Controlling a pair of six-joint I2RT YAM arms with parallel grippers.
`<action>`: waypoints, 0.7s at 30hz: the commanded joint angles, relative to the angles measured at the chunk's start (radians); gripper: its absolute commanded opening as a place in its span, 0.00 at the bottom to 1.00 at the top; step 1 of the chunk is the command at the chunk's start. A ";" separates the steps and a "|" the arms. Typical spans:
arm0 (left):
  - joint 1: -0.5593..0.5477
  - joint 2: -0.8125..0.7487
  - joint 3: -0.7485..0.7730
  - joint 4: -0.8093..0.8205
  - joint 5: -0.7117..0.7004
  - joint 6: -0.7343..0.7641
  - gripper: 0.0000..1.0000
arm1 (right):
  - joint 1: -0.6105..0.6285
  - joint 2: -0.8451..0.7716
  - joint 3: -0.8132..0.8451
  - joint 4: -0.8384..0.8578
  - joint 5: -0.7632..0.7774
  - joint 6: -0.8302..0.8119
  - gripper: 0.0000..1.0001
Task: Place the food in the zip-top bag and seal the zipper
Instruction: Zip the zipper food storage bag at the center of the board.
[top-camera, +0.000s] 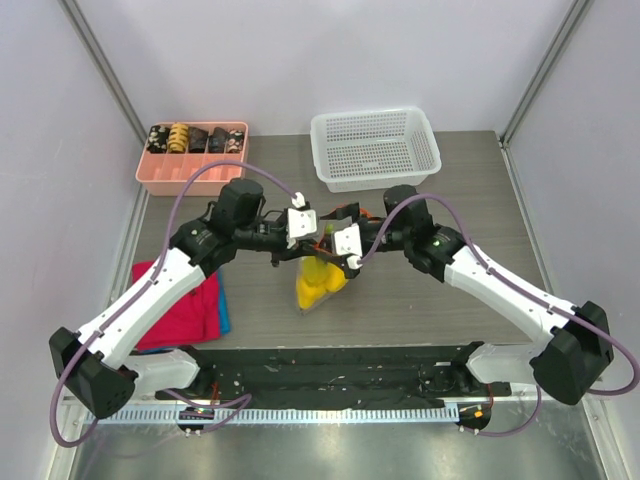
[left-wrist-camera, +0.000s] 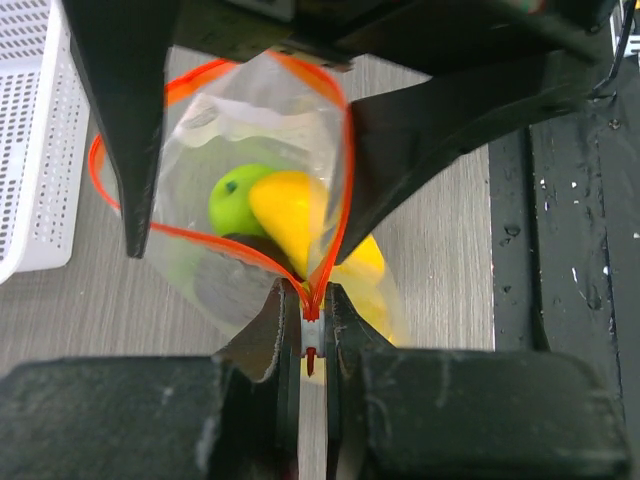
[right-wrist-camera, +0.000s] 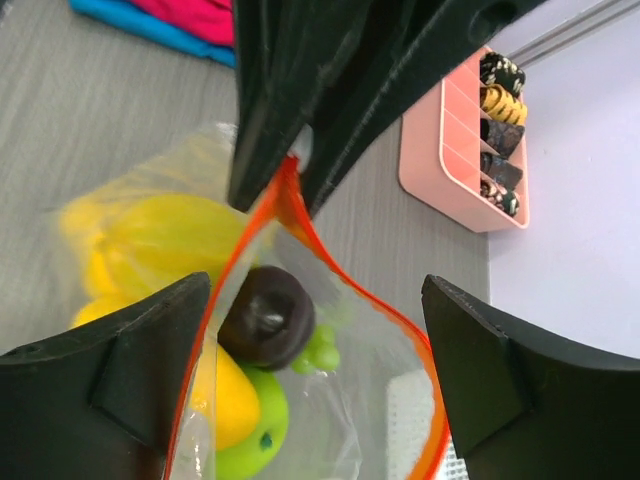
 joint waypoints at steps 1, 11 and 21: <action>-0.019 -0.046 0.047 -0.021 0.015 0.054 0.00 | 0.003 0.024 0.074 -0.016 0.019 -0.160 0.82; -0.025 -0.051 0.032 -0.038 0.018 0.089 0.00 | 0.003 0.040 0.128 -0.150 -0.005 -0.259 0.26; -0.048 -0.038 0.044 -0.049 0.025 0.118 0.00 | 0.019 0.102 0.206 -0.269 -0.039 -0.366 0.67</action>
